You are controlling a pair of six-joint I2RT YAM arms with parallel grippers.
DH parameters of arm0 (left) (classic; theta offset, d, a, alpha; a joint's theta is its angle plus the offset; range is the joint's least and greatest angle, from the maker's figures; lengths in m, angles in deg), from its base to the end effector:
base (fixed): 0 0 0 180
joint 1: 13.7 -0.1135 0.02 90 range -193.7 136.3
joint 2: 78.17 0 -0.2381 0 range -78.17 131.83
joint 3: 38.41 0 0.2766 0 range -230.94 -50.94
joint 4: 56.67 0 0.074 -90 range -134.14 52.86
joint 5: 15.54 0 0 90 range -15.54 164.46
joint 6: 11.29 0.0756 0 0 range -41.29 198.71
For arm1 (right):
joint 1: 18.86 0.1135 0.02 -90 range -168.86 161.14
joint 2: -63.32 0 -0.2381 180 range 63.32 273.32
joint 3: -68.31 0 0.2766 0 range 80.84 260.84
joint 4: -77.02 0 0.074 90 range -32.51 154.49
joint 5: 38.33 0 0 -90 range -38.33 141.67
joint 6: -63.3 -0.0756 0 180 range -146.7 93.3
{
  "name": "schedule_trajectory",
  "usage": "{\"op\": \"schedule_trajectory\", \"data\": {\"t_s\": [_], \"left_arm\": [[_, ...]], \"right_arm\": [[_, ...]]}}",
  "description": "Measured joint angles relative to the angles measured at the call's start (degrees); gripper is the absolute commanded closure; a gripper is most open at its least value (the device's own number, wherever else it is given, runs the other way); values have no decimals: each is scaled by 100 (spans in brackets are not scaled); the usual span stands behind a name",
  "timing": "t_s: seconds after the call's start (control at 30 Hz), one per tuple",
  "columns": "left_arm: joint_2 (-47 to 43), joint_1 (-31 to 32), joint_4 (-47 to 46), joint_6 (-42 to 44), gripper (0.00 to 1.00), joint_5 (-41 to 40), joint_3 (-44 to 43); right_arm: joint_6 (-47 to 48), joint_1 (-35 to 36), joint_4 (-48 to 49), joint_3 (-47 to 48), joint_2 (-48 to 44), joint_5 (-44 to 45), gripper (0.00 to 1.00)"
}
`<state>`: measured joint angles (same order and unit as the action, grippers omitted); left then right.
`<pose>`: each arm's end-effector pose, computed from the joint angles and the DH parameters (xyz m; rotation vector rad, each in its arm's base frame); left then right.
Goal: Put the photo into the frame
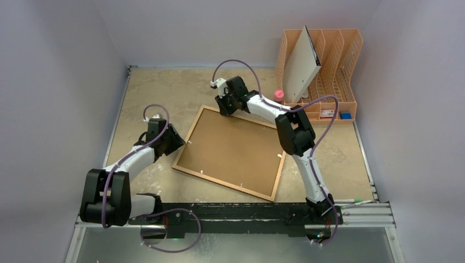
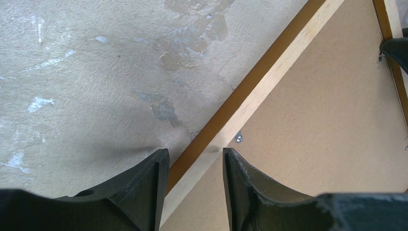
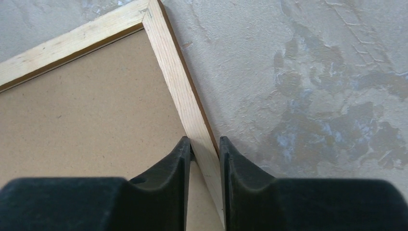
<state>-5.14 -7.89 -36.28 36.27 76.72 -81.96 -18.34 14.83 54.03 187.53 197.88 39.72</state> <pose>0.2859 -0.0321 0.0908 -0.7642 2.3658 -0.4159 0.4655 0.3291 0.1182 -0.9186 2.0704 0.4711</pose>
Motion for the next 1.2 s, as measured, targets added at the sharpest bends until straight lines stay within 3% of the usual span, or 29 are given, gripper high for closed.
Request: {"op": "schedule_trajectory", "data": {"t_s": [0.27, 0.4, 0.5, 0.77, 1.03, 1.2], "left_arm": [[0, 0, 7, 0, 53, -17, 0], [0, 0, 15, 0, 53, -17, 0], [0, 0, 15, 0, 53, -17, 0], [-2, 0, 20, 0, 53, -17, 0], [-11, 0, 17, 0, 53, -17, 0], [-11, 0, 17, 0, 53, -17, 0]], "right_arm": [[22, -2, 31, 0, -15, -7, 81], [-103, -15, 15, -13, -37, 9, 47], [-365, -46, 24, -35, -87, 83, 35], [-796, -103, 48, -114, -328, 435, 32], [-754, -103, 2, -356, -330, 640, 21], [-706, -79, 7, -407, -330, 623, 20]]}}
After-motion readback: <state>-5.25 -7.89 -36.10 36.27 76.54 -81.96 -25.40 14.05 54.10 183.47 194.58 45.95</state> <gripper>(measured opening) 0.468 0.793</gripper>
